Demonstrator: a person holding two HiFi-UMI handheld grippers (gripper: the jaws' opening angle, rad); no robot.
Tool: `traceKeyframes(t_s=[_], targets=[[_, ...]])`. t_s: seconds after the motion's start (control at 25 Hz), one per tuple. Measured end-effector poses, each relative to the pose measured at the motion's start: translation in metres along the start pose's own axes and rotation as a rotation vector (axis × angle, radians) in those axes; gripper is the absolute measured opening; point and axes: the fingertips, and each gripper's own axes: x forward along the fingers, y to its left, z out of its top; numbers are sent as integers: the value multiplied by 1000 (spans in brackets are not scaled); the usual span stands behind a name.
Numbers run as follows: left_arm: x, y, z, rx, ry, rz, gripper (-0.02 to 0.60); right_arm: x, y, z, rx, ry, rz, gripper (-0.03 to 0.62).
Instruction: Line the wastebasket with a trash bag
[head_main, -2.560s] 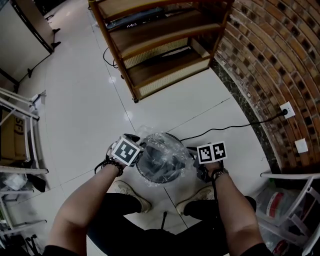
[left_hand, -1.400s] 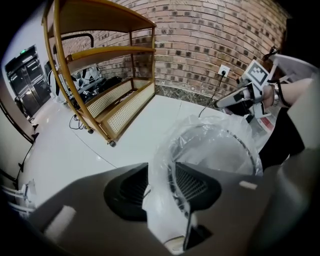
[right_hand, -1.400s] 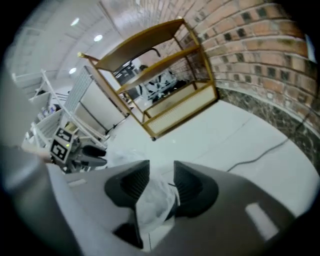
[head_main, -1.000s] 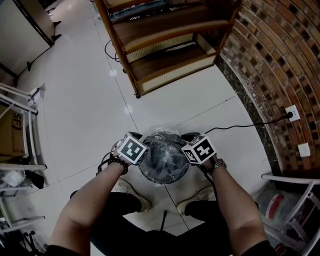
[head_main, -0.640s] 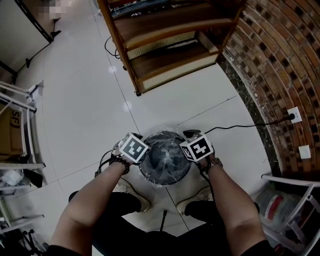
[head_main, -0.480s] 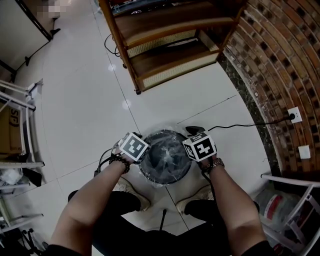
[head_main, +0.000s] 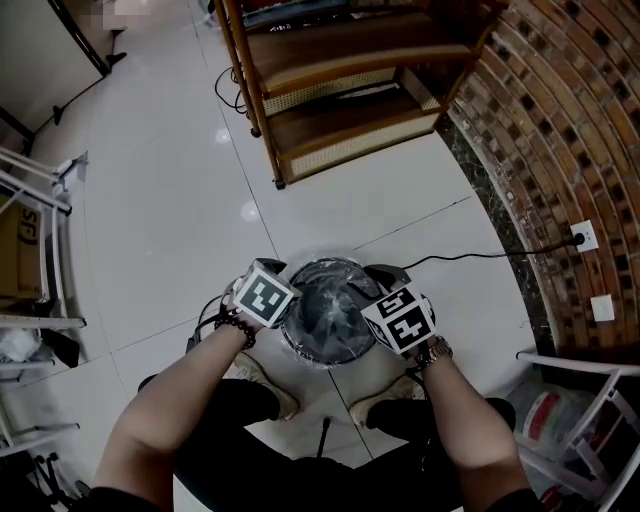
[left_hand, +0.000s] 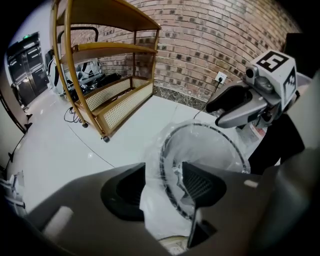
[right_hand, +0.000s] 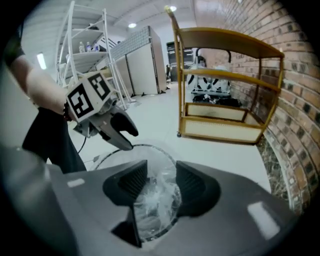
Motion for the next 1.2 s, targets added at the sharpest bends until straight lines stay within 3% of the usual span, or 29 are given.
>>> traceKeyframes(t_s=[0.16,0.32,0.44,0.6,0.72,0.8,1.0,1.2], targets=[[-3,0,-13,-15,33,-3,242,16,-5,-29,-31,120,-41,181],[-1,-9,-33,-54,85,-56,242,31,-10,-52,-12,196,-40,179],[-6,-14,-24,-52,18,-76,242,25,-14,-42,-9,161,-69,172],[-24,-9,-14,-15,-45,-30,242,1,-12,-13,-28,63,-115,172],[-39,-14,0,18,-105,-14,242,-8,5,2,-50,16,-95,170],[-48,-21,10,57,-152,-15,237,-7,22,8,-50,2,-58,130],[-57,-51,25,132,-217,-109,163,17,49,-9,-28,59,5,3],[-55,-56,28,250,-203,-95,57,55,60,-41,43,178,50,3]])
